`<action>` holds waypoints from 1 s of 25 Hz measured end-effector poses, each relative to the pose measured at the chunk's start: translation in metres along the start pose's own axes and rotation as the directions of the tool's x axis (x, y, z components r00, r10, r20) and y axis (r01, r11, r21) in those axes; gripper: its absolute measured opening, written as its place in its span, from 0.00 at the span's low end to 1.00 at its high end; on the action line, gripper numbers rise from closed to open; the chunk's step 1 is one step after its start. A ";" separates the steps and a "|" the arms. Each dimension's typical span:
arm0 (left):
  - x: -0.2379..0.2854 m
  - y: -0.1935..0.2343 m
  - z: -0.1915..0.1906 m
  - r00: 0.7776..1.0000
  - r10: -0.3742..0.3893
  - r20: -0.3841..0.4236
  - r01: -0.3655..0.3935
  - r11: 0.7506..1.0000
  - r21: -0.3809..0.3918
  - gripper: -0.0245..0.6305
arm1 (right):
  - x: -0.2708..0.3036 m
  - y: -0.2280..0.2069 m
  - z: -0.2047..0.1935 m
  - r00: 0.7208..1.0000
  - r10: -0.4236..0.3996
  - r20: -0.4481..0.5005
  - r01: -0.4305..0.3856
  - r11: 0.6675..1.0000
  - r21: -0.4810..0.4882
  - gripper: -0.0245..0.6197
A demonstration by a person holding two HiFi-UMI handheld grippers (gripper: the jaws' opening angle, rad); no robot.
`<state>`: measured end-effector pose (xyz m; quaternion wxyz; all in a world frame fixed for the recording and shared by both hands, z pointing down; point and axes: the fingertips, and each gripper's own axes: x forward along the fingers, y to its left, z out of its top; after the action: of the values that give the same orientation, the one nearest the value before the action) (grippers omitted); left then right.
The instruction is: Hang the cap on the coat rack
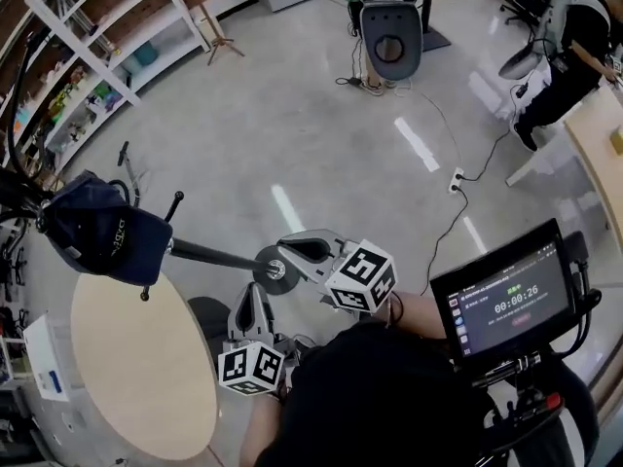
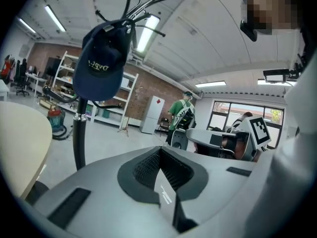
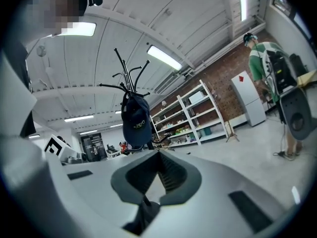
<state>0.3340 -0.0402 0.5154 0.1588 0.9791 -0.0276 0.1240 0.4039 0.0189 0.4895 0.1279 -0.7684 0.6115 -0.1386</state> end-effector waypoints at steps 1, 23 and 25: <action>0.001 -0.001 -0.002 1.000 -0.002 -0.010 0.002 1.000 -0.001 0.05 | -0.001 -0.001 -0.001 1.000 -0.005 -0.003 0.005 1.000 -0.002 0.04; -0.038 0.053 0.040 0.971 0.184 0.150 -0.190 0.981 0.027 0.05 | 0.044 0.011 0.019 0.997 0.079 0.004 -0.079 0.993 -0.089 0.04; -0.031 0.054 0.052 0.969 0.164 0.186 -0.175 0.984 0.042 0.05 | 0.042 0.000 0.029 0.999 0.050 0.013 -0.048 0.992 -0.117 0.04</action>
<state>0.3108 -0.1072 0.4763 0.1157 0.9846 -0.1220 0.0478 0.4242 -0.0216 0.4649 0.0910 -0.7603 0.6363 -0.0934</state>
